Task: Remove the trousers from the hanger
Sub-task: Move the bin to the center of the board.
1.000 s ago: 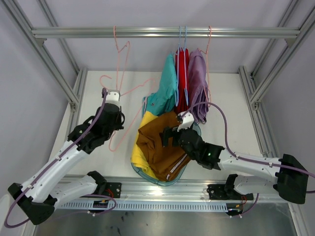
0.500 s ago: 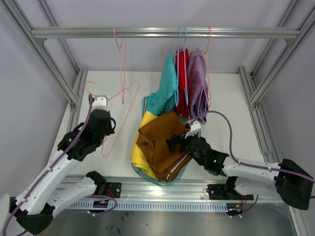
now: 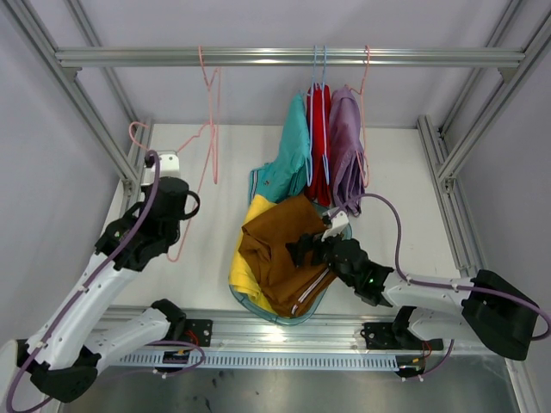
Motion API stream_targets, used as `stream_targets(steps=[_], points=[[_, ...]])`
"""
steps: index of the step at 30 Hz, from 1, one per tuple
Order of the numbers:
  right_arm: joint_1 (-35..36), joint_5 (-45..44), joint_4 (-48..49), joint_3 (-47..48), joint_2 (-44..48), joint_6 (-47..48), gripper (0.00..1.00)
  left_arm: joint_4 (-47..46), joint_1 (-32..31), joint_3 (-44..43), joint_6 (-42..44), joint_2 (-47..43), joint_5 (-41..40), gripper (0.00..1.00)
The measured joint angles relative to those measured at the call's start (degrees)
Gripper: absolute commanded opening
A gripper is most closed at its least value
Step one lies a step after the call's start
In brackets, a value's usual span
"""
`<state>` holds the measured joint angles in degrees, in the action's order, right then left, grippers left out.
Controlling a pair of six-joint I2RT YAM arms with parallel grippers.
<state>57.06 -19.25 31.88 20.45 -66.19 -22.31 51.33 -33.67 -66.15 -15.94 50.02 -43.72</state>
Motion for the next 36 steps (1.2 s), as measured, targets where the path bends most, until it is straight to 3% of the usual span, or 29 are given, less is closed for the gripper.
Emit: stream_targets(steps=[9,20,27,36], points=[[-1.70,4.66,6.67,0.13,-8.66,-0.17,0.99,-0.52,1.46,-7.04,5.09,7.58,-6.34,0.00],[-2.19,8.22,8.68,5.35,-18.47,-0.13,0.99,-10.51,2.27,-17.79,17.14,16.28,-11.50,0.00],[-2.56,10.43,8.68,8.59,-21.68,-0.15,1.00,-14.16,4.81,-25.55,23.17,24.02,-12.87,0.01],[-2.62,13.60,8.28,13.22,-26.03,-0.13,1.00,-13.66,8.02,-36.72,24.98,34.10,-11.10,0.00]])
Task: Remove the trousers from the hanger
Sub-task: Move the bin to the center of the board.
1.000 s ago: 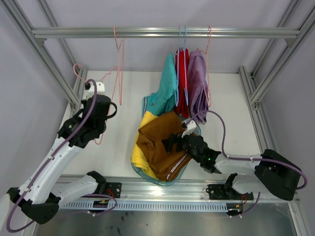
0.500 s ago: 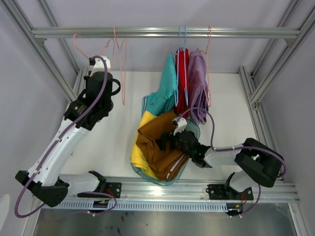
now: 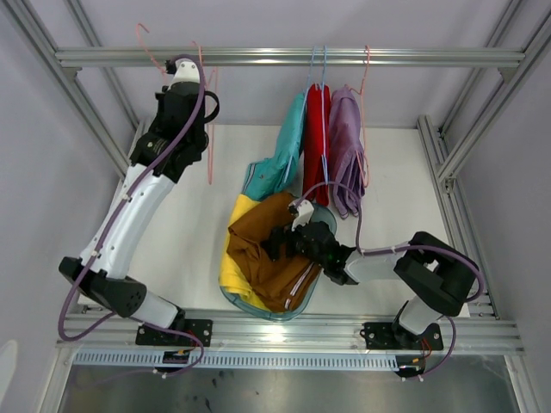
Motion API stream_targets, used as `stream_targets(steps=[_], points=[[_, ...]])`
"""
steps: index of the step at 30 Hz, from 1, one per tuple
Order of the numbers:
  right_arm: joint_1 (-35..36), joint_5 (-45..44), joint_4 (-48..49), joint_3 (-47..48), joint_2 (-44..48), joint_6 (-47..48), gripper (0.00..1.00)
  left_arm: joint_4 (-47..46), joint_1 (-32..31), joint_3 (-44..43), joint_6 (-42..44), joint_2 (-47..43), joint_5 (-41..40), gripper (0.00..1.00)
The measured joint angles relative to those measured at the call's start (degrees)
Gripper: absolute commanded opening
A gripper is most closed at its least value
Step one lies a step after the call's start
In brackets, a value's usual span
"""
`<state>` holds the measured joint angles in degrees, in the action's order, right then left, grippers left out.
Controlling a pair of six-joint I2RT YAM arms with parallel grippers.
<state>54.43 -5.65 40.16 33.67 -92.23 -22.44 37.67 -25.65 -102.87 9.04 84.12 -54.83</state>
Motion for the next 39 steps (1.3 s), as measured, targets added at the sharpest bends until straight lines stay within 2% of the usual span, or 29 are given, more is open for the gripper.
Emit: stream_targets(steps=[9,21,23,25,30,39], points=[[-0.04,1.07,1.14,0.87,-1.53,0.00,0.99,3.69,2.60,-1.86,-2.21,6.60,4.81,0.00],[-0.02,1.53,2.29,0.72,-1.97,-0.02,0.99,-0.31,2.40,6.62,-6.08,3.61,7.67,0.01],[0.07,1.44,2.32,0.72,-1.99,-0.02,0.99,-0.74,1.95,7.26,-6.32,2.75,7.63,0.07],[0.31,1.11,2.34,0.72,-2.03,-0.02,0.99,-0.46,1.05,7.87,-6.73,1.99,7.48,0.30],[1.53,-0.50,2.21,0.72,-2.05,0.00,0.99,4.35,-1.64,9.27,-9.20,1.09,7.63,0.47],[5.27,-4.07,0.28,0.76,-1.29,-0.02,0.99,9.33,-2.86,10.82,-12.72,-8.15,8.39,0.48]])
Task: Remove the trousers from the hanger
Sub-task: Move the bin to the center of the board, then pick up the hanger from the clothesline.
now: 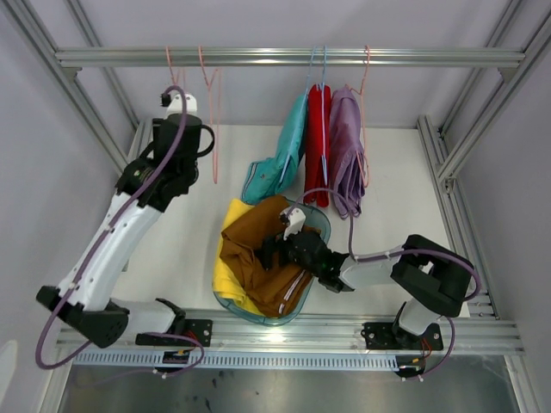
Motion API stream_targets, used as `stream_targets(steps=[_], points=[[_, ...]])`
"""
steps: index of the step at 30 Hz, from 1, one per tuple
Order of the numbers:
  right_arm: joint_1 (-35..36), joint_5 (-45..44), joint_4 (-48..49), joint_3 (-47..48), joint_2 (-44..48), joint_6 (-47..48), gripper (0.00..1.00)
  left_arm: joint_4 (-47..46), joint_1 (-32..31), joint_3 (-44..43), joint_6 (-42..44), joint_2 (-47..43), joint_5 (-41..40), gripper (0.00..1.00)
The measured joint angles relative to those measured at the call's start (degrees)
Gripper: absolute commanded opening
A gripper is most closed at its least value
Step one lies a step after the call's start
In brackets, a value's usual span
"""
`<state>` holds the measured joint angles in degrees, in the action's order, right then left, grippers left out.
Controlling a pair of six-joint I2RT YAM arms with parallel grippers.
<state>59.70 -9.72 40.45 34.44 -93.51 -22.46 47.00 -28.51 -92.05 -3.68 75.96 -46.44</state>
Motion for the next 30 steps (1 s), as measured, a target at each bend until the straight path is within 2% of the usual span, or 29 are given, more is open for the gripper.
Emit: stream_targets(steps=[5,7,12,15,23,30], points=[[2.10,-2.58,-2.62,0.09,1.20,0.00,0.99,-0.33,-1.73,0.42,-1.73,-7.65,1.33,0.50],[2.80,-3.21,-4.61,0.11,2.32,0.00,0.99,-2.51,-2.21,2.54,-2.43,-12.22,5.57,0.52],[4.46,-6.40,-14.03,2.71,5.09,0.13,0.99,-11.02,-2.49,14.95,-4.33,-27.23,19.56,0.54],[5.03,-9.31,-20.87,4.33,7.48,0.31,1.00,-15.21,-2.49,20.46,-5.35,-32.04,24.92,0.55],[4.81,-18.73,-36.63,11.02,14.03,2.67,0.99,-22.95,-2.62,36.35,-5.90,-36.65,32.76,0.58],[3.69,-20.02,-41.05,16.59,19.78,4.35,1.00,-26.67,-3.87,38.12,-5.90,-37.16,37.35,0.60]])
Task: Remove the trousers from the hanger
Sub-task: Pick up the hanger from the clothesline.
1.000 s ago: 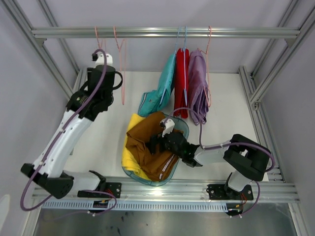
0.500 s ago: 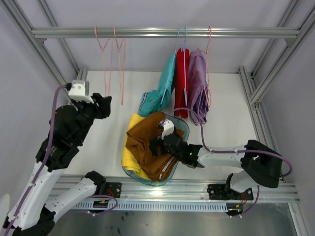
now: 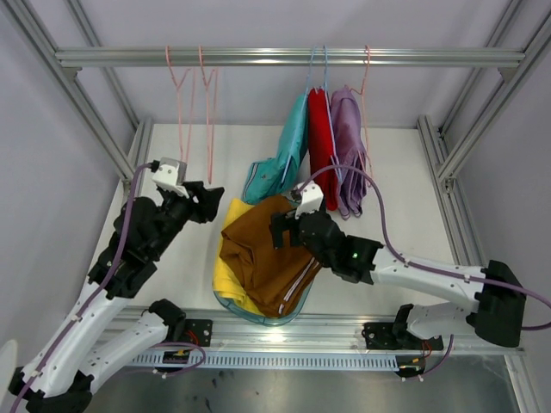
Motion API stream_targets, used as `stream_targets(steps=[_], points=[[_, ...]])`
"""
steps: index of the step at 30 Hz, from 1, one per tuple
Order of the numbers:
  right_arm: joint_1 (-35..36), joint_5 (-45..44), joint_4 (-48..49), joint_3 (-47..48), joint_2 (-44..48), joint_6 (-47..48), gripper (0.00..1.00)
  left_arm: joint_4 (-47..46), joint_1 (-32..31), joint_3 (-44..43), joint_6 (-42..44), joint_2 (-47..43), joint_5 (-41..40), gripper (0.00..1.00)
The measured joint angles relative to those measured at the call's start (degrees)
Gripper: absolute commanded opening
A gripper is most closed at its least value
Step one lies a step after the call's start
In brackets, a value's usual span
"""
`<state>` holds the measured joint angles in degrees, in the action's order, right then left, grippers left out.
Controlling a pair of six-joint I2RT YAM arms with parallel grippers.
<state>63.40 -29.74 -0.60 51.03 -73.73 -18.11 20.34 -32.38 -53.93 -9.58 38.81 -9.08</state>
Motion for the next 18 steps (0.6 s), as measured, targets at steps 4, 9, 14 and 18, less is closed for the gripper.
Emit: stream_targets(steps=[4,9,14,18], points=[[1.79,0.85,1.27,-1.46,5.68,-0.33,1.00,-2.10,-0.90,0.46,0.09,-0.48,2.38,0.61],[7.43,1.27,1.68,-6.01,10.86,-0.46,0.99,-2.78,-1.70,0.83,0.11,-0.59,4.07,0.62],[10.86,-2.49,-2.03,-6.43,11.72,-0.46,1.00,-3.19,-2.01,0.83,0.07,0.02,6.32,0.63],[11.45,-4.63,-4.42,-8.28,14.93,-0.26,0.99,-3.58,-2.03,0.66,-0.42,1.40,10.84,0.64]])
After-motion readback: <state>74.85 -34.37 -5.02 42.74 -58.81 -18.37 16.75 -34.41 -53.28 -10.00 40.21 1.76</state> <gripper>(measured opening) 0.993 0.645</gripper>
